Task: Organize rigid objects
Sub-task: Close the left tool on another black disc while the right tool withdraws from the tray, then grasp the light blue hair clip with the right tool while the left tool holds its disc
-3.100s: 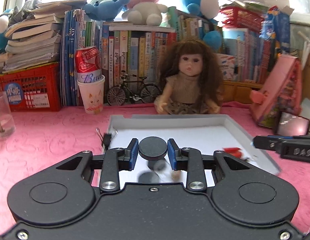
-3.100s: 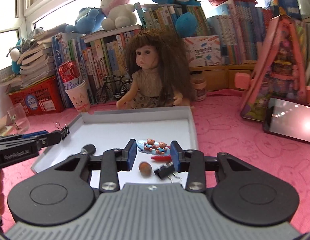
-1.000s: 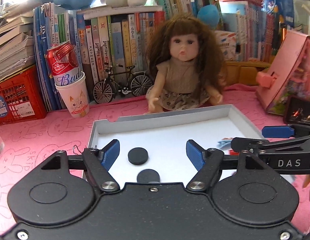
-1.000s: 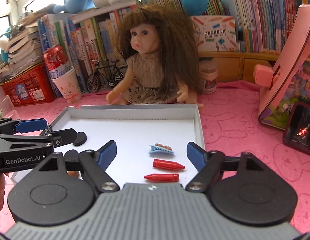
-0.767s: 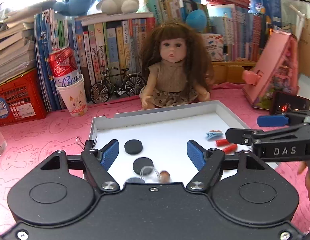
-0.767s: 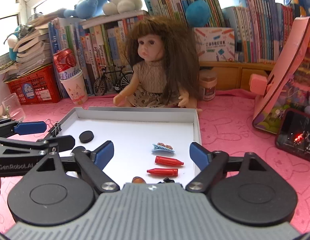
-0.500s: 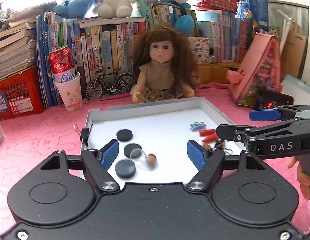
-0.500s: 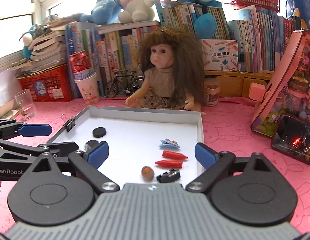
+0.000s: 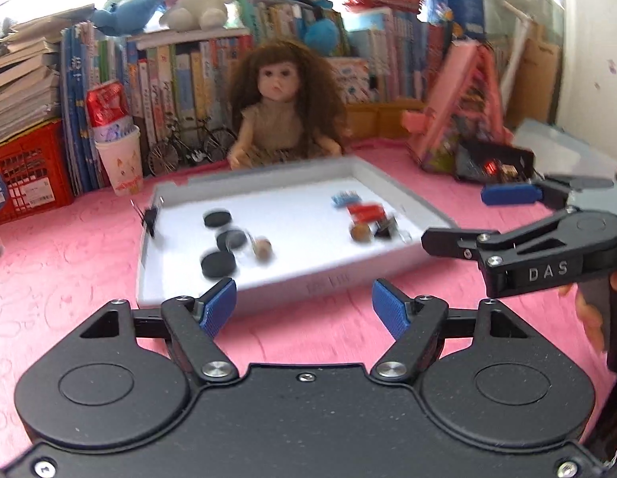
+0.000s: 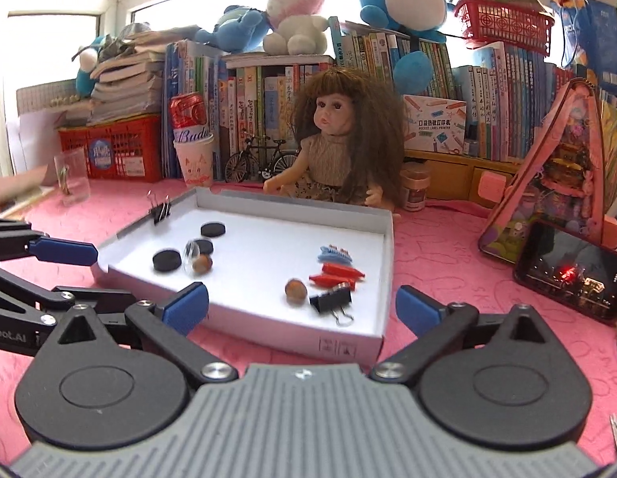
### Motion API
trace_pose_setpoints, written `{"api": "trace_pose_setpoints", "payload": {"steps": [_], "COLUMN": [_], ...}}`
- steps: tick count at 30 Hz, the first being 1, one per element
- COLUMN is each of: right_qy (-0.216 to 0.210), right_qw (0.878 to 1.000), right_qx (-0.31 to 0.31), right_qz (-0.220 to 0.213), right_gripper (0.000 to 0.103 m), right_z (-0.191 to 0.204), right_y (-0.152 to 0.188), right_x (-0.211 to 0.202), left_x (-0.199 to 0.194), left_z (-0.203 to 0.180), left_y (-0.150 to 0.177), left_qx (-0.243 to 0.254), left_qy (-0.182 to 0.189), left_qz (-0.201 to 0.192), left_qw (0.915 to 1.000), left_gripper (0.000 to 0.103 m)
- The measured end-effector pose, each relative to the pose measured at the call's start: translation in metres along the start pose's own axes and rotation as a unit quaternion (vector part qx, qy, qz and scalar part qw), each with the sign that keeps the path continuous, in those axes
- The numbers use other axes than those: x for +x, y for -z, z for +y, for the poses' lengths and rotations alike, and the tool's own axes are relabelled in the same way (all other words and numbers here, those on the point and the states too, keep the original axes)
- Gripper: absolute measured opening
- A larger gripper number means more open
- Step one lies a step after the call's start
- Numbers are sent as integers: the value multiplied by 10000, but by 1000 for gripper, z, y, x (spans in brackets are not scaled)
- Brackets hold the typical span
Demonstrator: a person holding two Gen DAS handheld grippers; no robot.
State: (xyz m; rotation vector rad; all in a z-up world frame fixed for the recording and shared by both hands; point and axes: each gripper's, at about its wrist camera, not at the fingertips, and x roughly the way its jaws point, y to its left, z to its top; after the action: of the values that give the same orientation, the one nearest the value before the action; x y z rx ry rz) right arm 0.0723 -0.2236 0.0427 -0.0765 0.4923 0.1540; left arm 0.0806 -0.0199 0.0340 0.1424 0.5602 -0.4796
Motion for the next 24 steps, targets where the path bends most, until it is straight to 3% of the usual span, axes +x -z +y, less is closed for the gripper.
{"api": "trace_pose_setpoints", "payload": {"steps": [12,16,19,24], "right_qy": [-81,-128,-154,-269], "right_qw": [9991,9983,9983,9982], "right_qx": [-423,-564,-557,-529], "right_qz": [47,35,68,58], "right_gripper": [103,103,103,103], "right_z": [7,10,12,14], "right_y": [39,44,46,48], "right_x": [-35,-40,-42,-45], "left_x": [-26,-22,-19,-16], "left_z": [-37,-45,-49,-44], "left_y": [50,54,56,53], "left_qx": [636,632,607,465], "left_qy": [867,1049,1010,793], "left_qz": [304,461,481,451], "left_qw": [9937,9914,9919,9947], "left_gripper": [61,45,31,29]}}
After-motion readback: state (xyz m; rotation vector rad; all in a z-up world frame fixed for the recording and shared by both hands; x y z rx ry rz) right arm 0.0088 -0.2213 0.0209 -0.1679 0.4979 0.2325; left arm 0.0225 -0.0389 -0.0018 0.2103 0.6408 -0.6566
